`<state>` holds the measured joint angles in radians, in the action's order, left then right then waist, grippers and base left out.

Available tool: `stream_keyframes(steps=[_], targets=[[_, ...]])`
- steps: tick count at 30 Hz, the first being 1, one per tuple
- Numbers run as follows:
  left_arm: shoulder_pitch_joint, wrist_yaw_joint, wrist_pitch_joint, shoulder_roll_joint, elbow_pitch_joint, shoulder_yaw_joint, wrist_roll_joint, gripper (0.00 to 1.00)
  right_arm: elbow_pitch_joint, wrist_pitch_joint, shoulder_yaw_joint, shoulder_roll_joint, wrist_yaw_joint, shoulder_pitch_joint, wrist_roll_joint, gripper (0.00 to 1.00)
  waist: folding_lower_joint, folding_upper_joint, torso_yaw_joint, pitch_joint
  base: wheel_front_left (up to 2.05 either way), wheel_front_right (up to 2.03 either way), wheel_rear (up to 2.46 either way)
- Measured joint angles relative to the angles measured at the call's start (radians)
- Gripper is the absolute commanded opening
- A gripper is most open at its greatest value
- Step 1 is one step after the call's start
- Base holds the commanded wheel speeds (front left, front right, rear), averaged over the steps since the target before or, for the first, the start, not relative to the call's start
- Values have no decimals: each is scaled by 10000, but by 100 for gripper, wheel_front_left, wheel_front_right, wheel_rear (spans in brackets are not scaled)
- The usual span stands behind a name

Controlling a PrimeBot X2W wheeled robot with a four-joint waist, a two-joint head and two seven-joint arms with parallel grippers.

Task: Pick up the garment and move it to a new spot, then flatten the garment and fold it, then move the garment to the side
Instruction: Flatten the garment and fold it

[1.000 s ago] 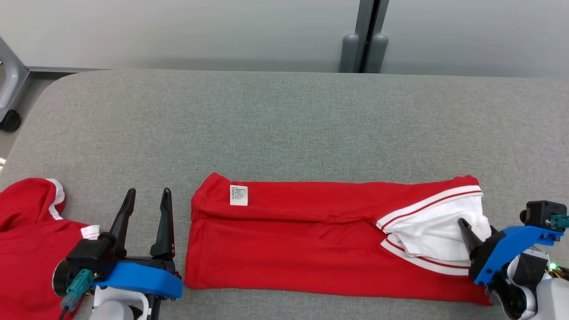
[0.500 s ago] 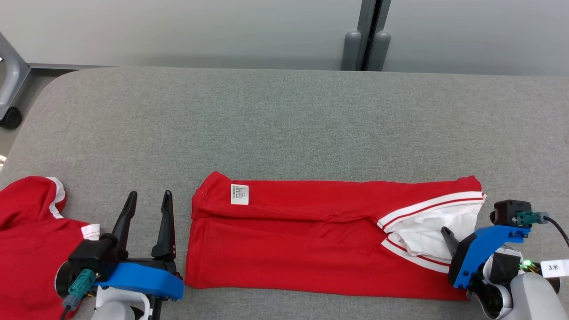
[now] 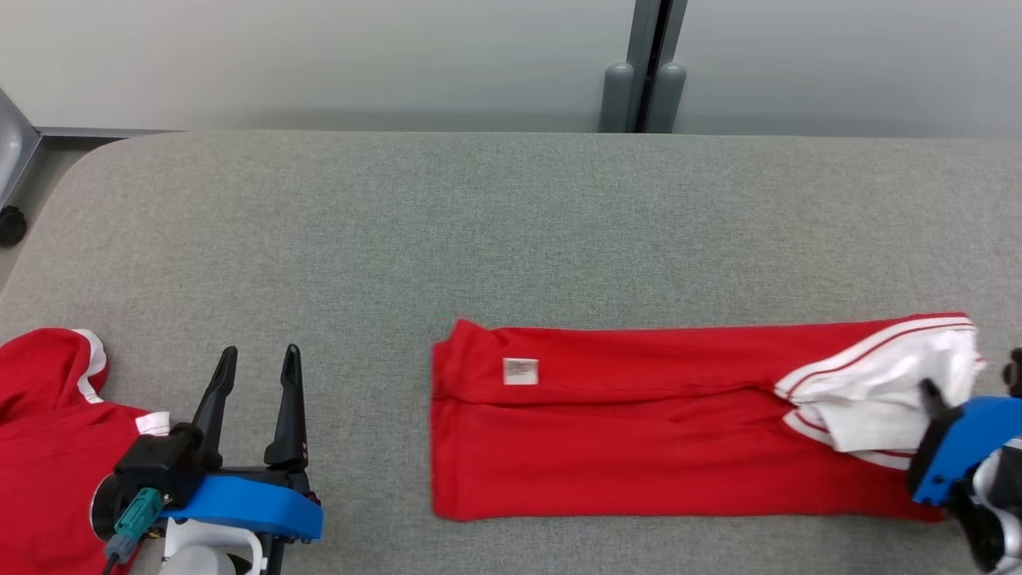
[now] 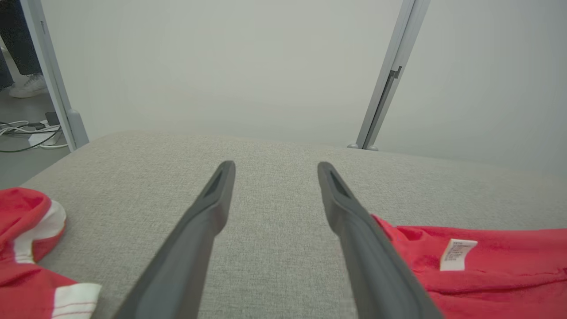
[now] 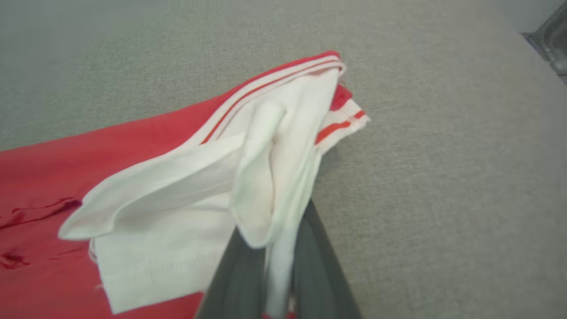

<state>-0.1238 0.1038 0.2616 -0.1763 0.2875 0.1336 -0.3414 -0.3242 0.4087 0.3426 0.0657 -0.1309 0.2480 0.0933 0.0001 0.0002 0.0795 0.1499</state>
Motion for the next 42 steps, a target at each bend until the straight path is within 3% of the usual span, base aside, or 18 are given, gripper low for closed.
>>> stream_keyframes(steps=[6, 10, 15, 20, 26, 33, 41, 42], targets=[[44, 29, 0, 21, 4, -35, 73, 100, 1779, 696, 1114, 633, 0, -577, -775, 0, 0, 0, -103, -43, 0, 0, 0], [55, 44, 0, 17, -10, -96, 88, 100, 2894, 1110, 1078, 871, 0, -876, -941, 0, 0, 0, -163, -49, 0, 0, 0], [101, 59, 0, 4, -23, -167, 142, 100, 3917, 1455, 148, 821, 0, -1109, -840, 0, -1, -3, -211, -81, 0, 0, 0], [98, 88, 0, 12, 27, -178, 157, 100, 4293, 1776, -1582, 662, 2, -1105, -644, 0, 0, -2, -191, -109, 0, 0, 0], [34, 117, 0, 69, 117, -86, 159, 100, 3419, 2013, -4573, 577, 2, -227, -79, 0, 0, -2, 20, -119, 0, 0, 0], [7, 161, 0, 130, 217, 61, 159, 100, 2040, 1896, -6107, 288, 2, 537, 268, 0, -1, -2, 282, -150, 0, 0, 0], [-35, 198, 0, 151, 309, 146, 150, 100, 240, 1530, -6968, -36, 2, 1020, 573, 0, 0, -2, 625, -140, 0, 0, 0], [-32, 198, 0, 150, 309, 144, 142, 100, 111, 1519, -7030, -56, 2, 1037, 598, 7, 0, -2, 636, -142, 0, 0, 0]])
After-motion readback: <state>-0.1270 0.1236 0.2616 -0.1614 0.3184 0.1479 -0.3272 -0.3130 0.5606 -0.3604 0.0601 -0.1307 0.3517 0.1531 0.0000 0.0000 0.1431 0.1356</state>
